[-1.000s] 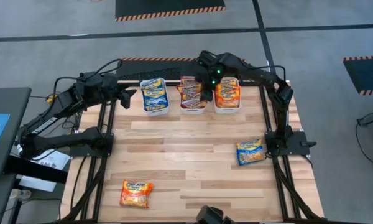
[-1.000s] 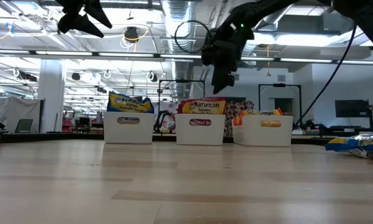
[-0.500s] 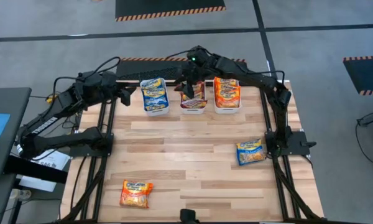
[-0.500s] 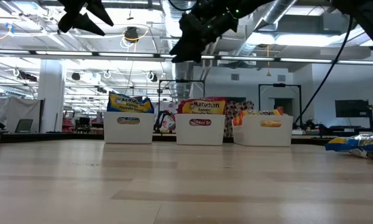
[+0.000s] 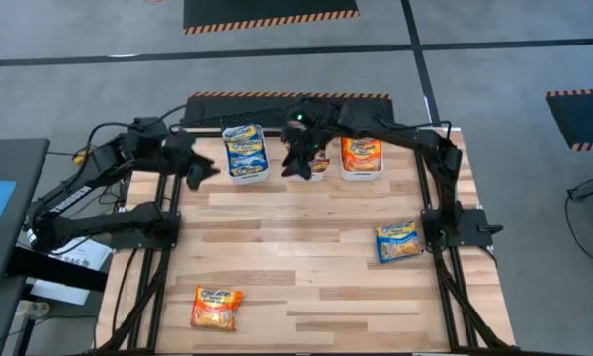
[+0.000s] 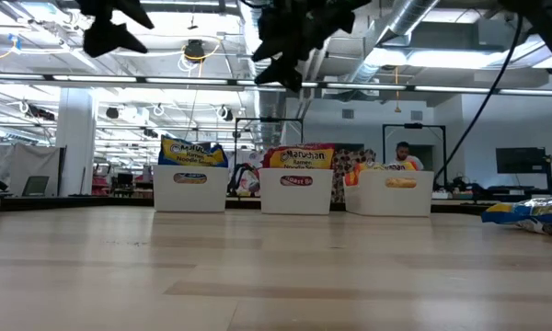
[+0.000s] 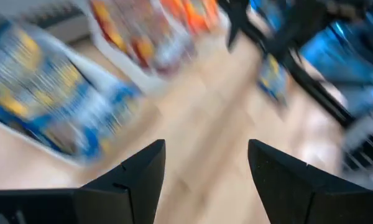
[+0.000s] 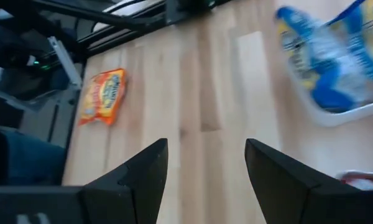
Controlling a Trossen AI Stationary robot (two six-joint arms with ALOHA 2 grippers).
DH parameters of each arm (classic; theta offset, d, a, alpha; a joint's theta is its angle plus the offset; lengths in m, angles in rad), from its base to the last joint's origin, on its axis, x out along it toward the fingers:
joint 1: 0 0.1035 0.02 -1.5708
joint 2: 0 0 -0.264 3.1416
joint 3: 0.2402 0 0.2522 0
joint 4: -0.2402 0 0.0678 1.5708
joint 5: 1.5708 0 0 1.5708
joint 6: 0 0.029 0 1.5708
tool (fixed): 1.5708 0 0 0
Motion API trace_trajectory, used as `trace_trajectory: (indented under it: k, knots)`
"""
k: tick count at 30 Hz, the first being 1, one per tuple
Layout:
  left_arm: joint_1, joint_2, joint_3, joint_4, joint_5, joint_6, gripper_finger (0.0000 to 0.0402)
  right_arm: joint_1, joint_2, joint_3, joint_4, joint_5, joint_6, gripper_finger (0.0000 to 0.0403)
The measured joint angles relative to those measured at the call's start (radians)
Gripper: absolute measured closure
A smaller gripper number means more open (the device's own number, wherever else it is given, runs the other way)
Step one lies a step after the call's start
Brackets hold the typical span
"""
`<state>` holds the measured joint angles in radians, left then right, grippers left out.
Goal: Sort Maruchan noodles
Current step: Put the orange noodle pack into the right white bin
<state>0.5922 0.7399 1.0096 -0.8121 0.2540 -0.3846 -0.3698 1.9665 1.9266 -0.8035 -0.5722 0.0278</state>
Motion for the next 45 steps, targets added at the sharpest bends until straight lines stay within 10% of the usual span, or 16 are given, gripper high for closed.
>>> trace_trajectory:
  k: [7,19,32,45]
  knots:
    - [-0.084,-0.003,0.000,-0.237,0.214,0.031,0.0187,0.121,-0.005,0.000,0.054,-0.002,0.147,0.0163]
    - [-0.442,-0.080,-0.073,-0.304,0.104,-0.138,0.0187,0.331,-0.041,0.000,0.356,0.003,0.443,0.0163]
    - [-0.848,-0.083,-0.429,0.214,-0.008,-0.346,0.0187,0.444,-0.043,0.000,0.454,0.098,0.559,0.0163]
    - [-1.054,0.212,-0.494,0.399,-0.188,-0.273,0.0187,0.438,-0.043,0.000,0.448,0.106,0.577,0.0163]
